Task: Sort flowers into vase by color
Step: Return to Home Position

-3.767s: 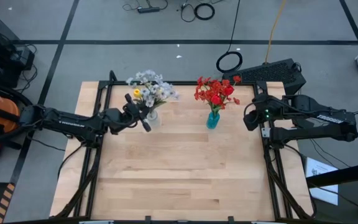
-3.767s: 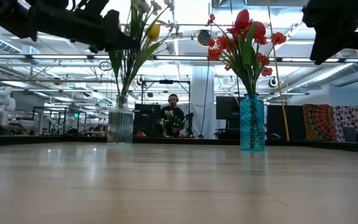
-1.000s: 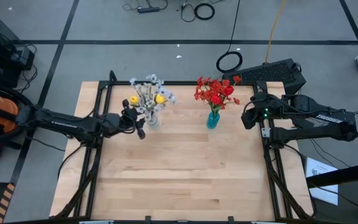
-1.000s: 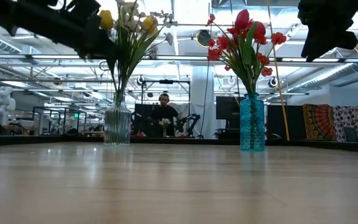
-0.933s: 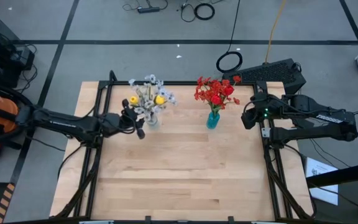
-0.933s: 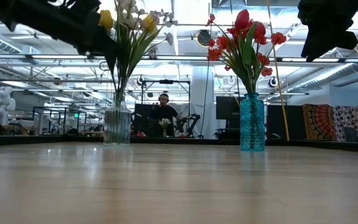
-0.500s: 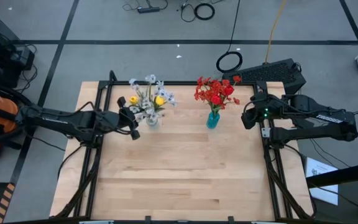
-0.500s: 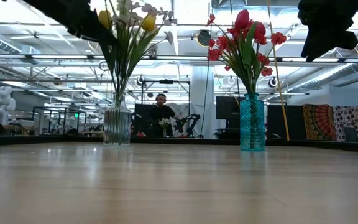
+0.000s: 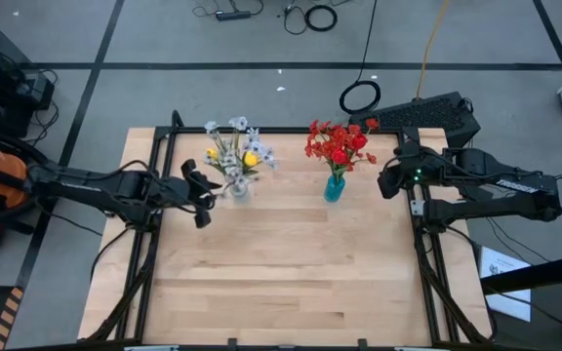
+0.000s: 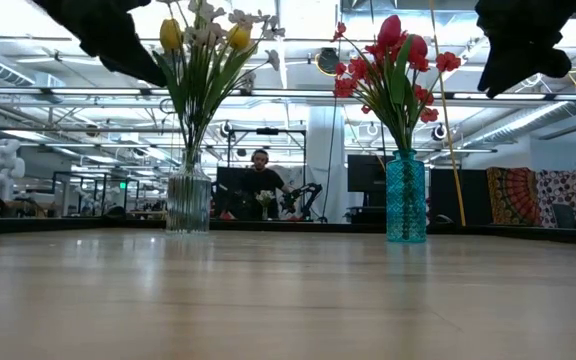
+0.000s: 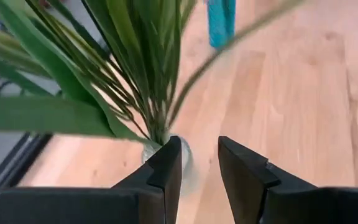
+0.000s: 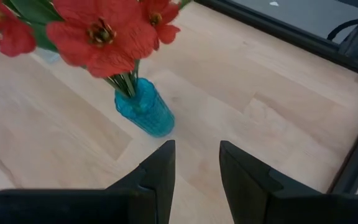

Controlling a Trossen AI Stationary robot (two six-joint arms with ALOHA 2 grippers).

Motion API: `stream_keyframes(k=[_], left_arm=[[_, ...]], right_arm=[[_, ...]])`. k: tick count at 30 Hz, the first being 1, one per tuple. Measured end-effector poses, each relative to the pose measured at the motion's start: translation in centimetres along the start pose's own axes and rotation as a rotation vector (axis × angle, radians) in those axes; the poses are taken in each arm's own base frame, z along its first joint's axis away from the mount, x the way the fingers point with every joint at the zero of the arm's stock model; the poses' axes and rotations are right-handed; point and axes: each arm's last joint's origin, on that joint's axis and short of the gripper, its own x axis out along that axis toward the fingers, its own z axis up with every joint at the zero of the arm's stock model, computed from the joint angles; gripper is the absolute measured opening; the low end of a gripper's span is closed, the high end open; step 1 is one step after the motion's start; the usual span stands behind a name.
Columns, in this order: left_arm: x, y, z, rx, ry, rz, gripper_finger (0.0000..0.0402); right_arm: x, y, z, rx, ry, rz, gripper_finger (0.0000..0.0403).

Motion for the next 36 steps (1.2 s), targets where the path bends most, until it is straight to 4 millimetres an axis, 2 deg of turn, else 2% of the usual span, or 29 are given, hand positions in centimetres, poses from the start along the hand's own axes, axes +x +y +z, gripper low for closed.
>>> stream_keyframes(k=[5,9,14,20,26,31,36], left_arm=[[-0.6,0.1,-0.6,-0.035,0.039,-0.056,0.0111],[-1.3,0.0,-1.6,0.008,0.019,-0.103,0.0111],[-1.8,-0.3,-3.1,-0.001,-0.133,-0.215,0.0097],[-0.6,-0.5,-6.4,-0.01,-0.301,-0.262,0.001],[1.1,-0.7,-8.5,-0.039,-0.513,-0.464,0.0004],[2.6,0.0,-10.2,-0.076,-0.461,-0.424,0.0003],[2.3,0.5,-10.5,-0.052,-0.468,-0.411,0.0003]], right_arm=[[0.0,0.0,0.0,-0.004,0.004,-0.002,0.0116],[0.0,-0.1,-0.1,-0.006,0.011,-0.005,0.0116],[0.0,0.0,-0.1,-0.006,0.01,-0.004,0.0116],[0.0,0.0,0.0,-0.001,0.005,0.0,0.0116],[0.0,0.1,0.1,0.004,-0.008,0.008,0.0116],[0.0,0.2,0.2,0.01,-0.022,0.019,0.0116],[0.0,0.2,0.3,0.012,-0.028,0.02,0.0116]])
